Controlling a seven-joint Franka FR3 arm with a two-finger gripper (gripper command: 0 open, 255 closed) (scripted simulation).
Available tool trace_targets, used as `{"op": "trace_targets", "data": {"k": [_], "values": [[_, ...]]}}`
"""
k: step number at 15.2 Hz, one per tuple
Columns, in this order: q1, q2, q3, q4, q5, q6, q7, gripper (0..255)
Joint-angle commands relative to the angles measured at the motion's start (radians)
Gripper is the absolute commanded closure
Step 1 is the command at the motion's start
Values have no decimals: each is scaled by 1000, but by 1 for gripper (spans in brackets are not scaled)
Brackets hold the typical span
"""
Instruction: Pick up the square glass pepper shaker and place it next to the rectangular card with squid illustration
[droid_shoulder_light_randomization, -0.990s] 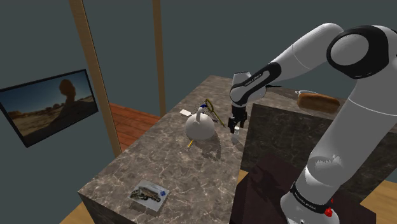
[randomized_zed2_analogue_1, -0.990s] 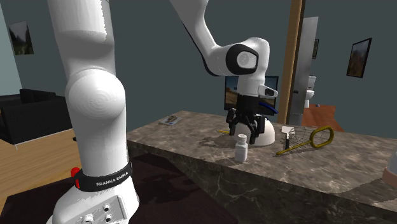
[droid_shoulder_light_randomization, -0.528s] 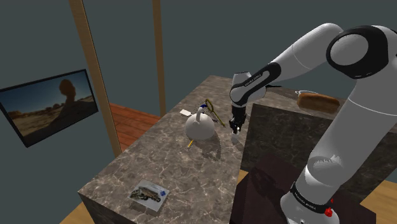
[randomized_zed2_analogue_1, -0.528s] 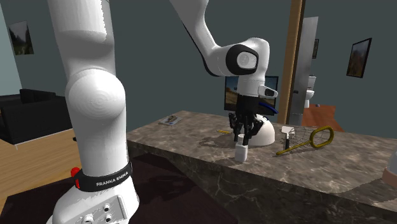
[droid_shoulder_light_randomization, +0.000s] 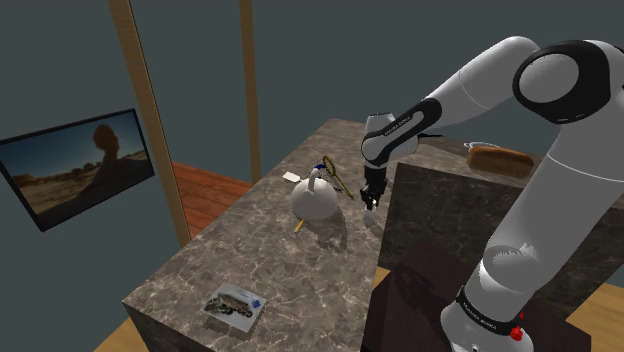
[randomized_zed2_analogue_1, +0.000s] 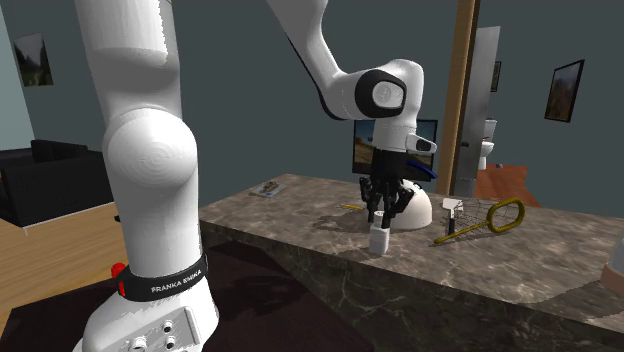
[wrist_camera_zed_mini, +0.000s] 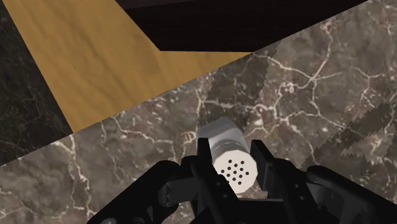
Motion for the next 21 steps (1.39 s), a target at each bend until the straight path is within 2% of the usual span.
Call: {"op": "trace_targets", "data": {"k": [1,21], "values": [[0,-11,0,3,-2,-14,1,255],[0,-178,7,123,-19,-300,12,255]]}}
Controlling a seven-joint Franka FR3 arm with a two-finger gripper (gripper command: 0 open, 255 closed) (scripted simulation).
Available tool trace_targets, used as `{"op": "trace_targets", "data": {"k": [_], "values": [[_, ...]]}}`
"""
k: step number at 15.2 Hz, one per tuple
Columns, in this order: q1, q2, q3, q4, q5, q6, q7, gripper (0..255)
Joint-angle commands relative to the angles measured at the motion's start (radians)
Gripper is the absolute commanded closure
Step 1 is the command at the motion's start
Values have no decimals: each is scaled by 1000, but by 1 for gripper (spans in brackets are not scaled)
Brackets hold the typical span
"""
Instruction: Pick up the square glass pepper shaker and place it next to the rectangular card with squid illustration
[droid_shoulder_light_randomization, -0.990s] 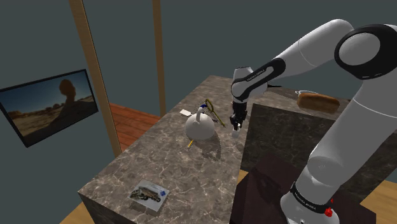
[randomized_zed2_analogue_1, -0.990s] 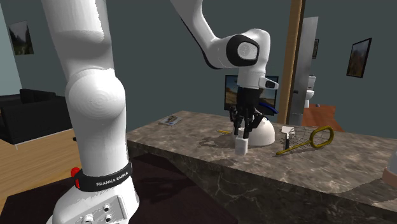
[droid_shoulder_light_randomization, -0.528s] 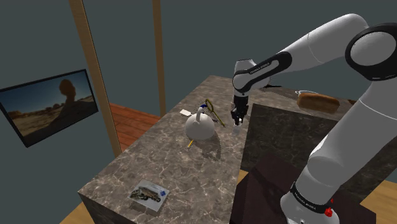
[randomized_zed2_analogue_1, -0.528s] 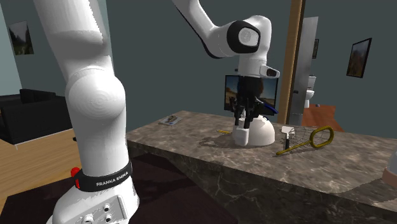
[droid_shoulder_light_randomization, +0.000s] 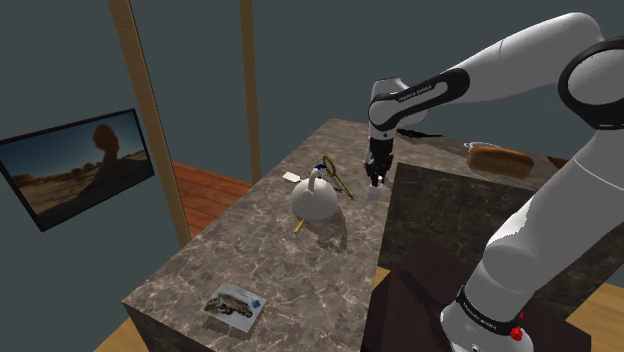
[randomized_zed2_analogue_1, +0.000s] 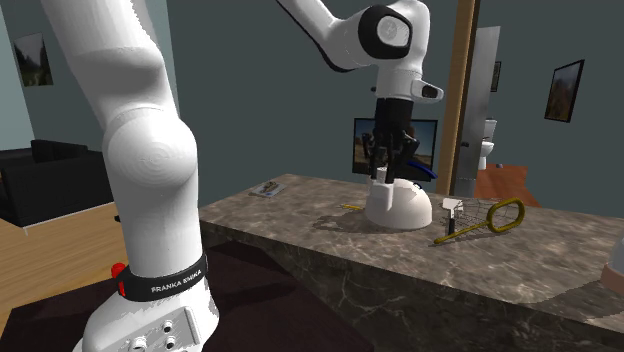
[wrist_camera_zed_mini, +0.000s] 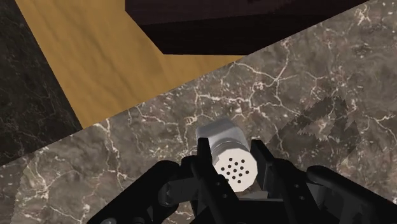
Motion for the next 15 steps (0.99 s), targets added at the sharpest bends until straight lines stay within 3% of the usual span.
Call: {"op": "trace_targets", "data": {"k": [1,11,15], "values": [[1,-13,2,14,0,-27,2,255],[2,-56,6,99,-2,-156,3,255],[41,-130,66,27,22,-159,92,255]]}}
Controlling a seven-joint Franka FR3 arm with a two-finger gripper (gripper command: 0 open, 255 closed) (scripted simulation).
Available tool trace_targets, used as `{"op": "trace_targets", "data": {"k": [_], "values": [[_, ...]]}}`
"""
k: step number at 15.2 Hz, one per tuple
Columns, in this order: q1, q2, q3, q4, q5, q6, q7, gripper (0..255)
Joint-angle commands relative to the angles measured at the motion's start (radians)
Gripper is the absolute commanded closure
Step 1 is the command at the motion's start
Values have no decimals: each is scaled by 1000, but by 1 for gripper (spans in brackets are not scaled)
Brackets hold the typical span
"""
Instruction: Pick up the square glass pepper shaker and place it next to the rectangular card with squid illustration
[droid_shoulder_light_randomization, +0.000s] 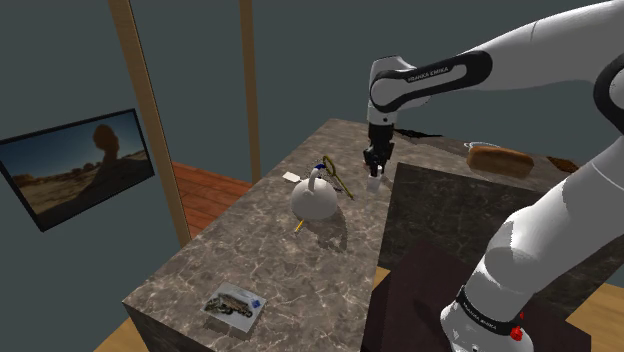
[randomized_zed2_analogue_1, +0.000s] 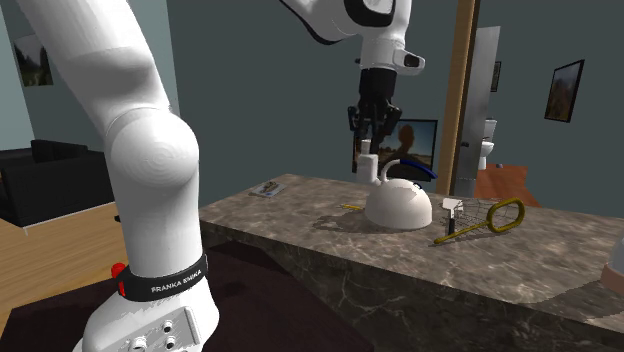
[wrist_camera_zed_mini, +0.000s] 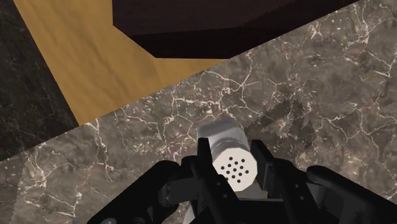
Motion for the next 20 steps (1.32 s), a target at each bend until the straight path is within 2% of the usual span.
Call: {"op": "trace_targets", "data": {"k": [1,11,20], "values": [[19,-39,30,-39,14,-1,44,255],[135,-147,198,-132,122,-11,273,255],[241,-145,361,-117,228,-4,488,255]]}}
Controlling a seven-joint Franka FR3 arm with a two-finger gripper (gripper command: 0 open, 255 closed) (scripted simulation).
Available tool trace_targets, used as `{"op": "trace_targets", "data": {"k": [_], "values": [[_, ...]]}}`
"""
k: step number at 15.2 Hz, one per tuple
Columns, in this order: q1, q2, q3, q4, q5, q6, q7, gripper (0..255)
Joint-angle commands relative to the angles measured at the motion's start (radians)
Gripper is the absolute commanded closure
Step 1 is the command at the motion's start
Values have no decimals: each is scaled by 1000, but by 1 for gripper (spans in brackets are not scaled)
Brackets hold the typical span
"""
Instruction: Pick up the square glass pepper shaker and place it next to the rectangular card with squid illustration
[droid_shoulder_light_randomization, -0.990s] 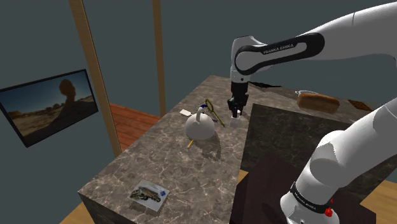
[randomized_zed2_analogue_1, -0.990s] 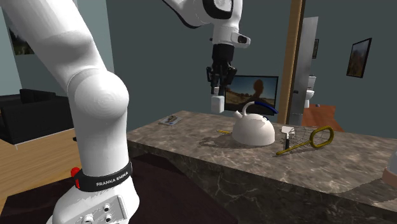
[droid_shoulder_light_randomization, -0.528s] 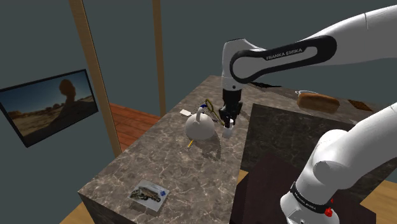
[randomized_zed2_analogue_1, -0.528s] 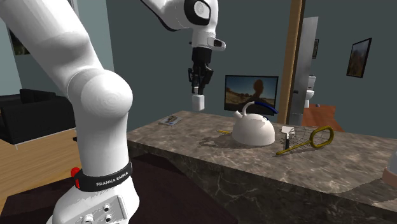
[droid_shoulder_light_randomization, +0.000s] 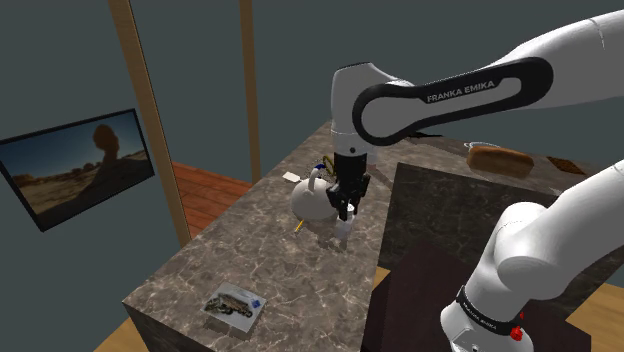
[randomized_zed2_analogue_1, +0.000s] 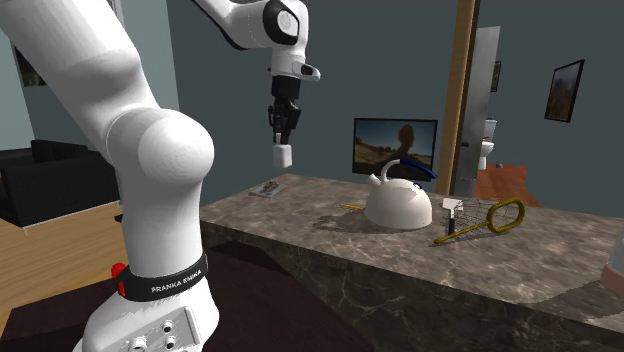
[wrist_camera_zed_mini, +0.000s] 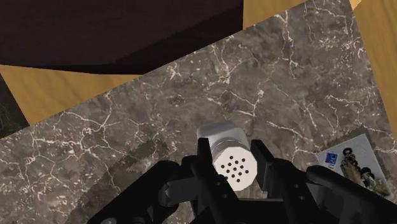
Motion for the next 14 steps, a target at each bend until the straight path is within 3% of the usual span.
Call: {"op": "trace_targets", "data": {"k": [1,8,14], "values": [[25,9,42,13,25,3,56,255],[90,87,173,95,74,24,234,255],[129,198,282,190,73,60,389,255]]}}
